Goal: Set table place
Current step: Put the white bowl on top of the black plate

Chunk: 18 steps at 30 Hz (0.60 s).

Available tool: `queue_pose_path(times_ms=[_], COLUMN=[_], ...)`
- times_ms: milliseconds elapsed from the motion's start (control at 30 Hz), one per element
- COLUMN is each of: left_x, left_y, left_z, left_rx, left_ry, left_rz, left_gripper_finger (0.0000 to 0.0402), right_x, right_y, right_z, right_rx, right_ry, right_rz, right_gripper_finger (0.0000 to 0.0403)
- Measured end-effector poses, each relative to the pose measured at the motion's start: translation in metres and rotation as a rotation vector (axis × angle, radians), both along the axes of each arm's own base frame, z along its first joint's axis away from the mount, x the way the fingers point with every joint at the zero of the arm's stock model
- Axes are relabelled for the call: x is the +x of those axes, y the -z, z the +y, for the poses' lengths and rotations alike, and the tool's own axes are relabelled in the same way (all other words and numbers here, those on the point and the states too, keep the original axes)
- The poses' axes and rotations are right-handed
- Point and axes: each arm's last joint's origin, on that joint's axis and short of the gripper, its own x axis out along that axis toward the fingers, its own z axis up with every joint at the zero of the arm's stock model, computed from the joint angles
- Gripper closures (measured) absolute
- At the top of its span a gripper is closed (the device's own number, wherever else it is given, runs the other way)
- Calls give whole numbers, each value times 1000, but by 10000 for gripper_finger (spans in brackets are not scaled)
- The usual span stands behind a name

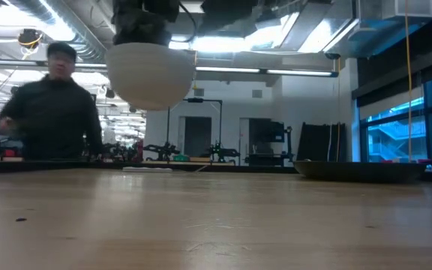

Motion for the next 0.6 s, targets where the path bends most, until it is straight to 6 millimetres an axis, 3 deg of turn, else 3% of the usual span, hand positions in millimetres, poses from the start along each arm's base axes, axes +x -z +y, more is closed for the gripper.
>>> queue_pose_path(times_ms=[300,600], left_x=[1,2], left_y=[-3,-4], left_z=[0,1], left_rx=[11,18], left_ry=[0,9], left_rz=[-22,-36], left_gripper_finger=[395,393], right_x=[14,20], right_y=[24,29], right_z=[2,10], right_rx=[-174,-152], right_ry=[30,-8], right_rz=[53,43], right_gripper_finger=[295,295])
